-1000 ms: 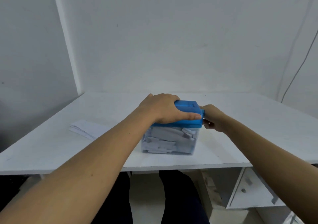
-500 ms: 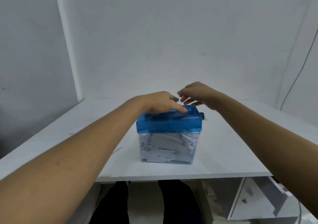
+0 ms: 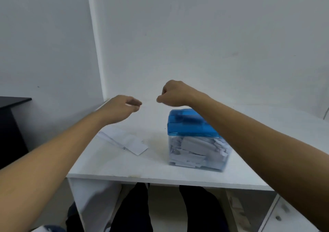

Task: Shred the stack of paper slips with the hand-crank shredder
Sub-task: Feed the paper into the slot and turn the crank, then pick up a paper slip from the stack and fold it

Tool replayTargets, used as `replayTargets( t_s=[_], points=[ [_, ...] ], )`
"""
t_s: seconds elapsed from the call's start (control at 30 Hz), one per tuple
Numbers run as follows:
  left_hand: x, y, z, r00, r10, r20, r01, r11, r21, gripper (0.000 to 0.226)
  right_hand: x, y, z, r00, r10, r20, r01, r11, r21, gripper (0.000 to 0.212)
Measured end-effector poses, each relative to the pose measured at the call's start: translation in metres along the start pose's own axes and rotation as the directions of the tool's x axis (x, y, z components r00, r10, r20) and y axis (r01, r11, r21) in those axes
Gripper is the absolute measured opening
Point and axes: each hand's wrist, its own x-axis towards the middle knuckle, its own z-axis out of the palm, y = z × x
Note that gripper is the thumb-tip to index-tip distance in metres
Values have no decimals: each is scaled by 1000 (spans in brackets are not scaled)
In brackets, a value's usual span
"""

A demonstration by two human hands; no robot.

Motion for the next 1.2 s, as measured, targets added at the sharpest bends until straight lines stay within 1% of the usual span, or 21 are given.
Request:
replayTargets(
  t_s=[0.07,0.13,0.23,0.33,0.4,0.47,0.5,0.57,0.67,0.77,0.93,1.03,1.13,1.2],
  points=[
    [-5,-30,2,997,-67,-29,68,998,2,22,3,-23,17,999,-48,9,49,991,-124,16],
    [-10,-58,7,990,-129,-54,130,991,26,23,6,-44,35,995,-98,14,98,978,-183,21],
    [-21,-91,16,978,-201,-56,206,975,90,28,11,-62,64,991,-118,65,127,979,-158,23],
    [-34,-117,23,980,-195,-41,199,966,166,32,18,-64,99,982,-84,166,106,986,-127,9],
    [-44,-129,30,983,-184,-21,185,963,197,39,23,-58,128,971,-51,235,78,991,-105,34],
    [-53,-137,39,990,-141,-7,137,950,282,45,26,-47,153,961,-26,276,53,994,-91,56],
    [-55,-140,43,993,-118,-15,116,943,312,46,26,-41,163,959,-14,283,42,995,-93,63],
    [-56,-144,46,995,-91,-33,97,937,335,47,27,-31,176,969,0,248,25,995,-97,70],
    [-57,-144,47,995,-79,-52,92,942,324,45,28,-22,179,981,-12,192,27,997,-73,67],
    [-58,-144,48,995,-75,-67,92,946,310,43,28,-21,177,981,0,193,13,998,-62,62],
    [-59,-143,48,992,-72,-106,99,955,279,40,26,-24,173,984,15,176,-9,999,-35,45],
    [-59,-144,48,991,-69,-117,99,958,270,39,21,-25,170,986,29,162,-26,999,-21,30],
    [-59,-145,48,989,-71,-128,104,957,272,38,15,-25,168,989,35,141,-31,999,-28,27],
    [-58,-146,49,989,-69,-133,103,957,272,38,13,-25,168,992,36,124,-32,999,-35,21]
  ],
)
